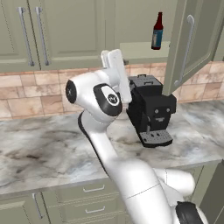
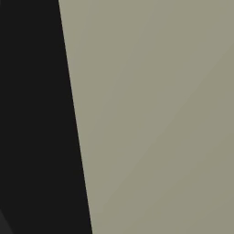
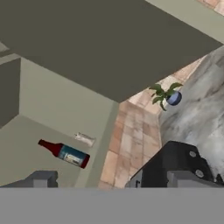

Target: Get the candle and the beer from the cabinet and move them to the dining counter.

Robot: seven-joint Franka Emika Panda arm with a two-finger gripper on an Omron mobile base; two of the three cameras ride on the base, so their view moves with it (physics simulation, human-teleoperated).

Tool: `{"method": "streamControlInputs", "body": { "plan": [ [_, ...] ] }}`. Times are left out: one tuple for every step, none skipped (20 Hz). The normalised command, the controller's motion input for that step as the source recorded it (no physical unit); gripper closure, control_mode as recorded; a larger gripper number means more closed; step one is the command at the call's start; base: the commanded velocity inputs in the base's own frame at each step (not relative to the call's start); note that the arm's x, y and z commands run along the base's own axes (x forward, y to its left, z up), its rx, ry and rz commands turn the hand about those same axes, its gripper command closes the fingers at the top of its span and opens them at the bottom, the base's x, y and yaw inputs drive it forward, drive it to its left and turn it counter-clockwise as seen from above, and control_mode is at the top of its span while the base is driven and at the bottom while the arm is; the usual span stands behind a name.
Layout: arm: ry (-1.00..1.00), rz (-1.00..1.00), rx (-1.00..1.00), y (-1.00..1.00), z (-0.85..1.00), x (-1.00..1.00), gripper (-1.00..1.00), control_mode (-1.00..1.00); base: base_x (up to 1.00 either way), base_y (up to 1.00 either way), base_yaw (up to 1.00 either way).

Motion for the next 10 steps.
{"method": "streamControlInputs", "body": {
  "plan": [
    [-0.02, -0.28, 0.29, -0.06, 0.07, 0.24, -1.00, -1.00, 0.00, 0.00, 0.00],
    [-0.04, -0.24, 0.31, 0.00, 0.01, 0.29, -1.00, -1.00, 0.00, 0.00, 0.00],
    [-0.11, -0.15, 0.27, 0.00, 0.00, 0.30, -1.00, -1.00, 0.00, 0.00, 0.00],
    [-0.14, -0.11, 0.26, -0.03, 0.00, 0.32, -1.00, -1.00, 0.00, 0.00, 0.00],
    [-0.12, -0.09, 0.25, -0.08, 0.00, 0.33, -1.00, -1.00, 0.00, 0.00, 0.00],
    [-0.11, -0.07, 0.23, -0.10, 0.00, 0.34, -1.00, -1.00, 0.00, 0.00, 0.00],
    [-0.11, -0.05, 0.23, -0.14, 0.00, 0.34, -1.00, -1.00, 0.00, 0.00, 0.00],
    [-0.11, -0.02, 0.21, -0.18, 0.00, 0.34, -1.00, -1.00, 0.00, 0.00, 0.00],
    [-0.13, 0.00, 0.19, -0.16, -0.04, 0.36, -1.00, -1.00, 0.00, 0.00, 0.00],
    [-0.17, 0.00, 0.18, -0.16, -0.09, 0.36, -1.00, -1.00, 0.00, 0.00, 0.00]
  ]
}}
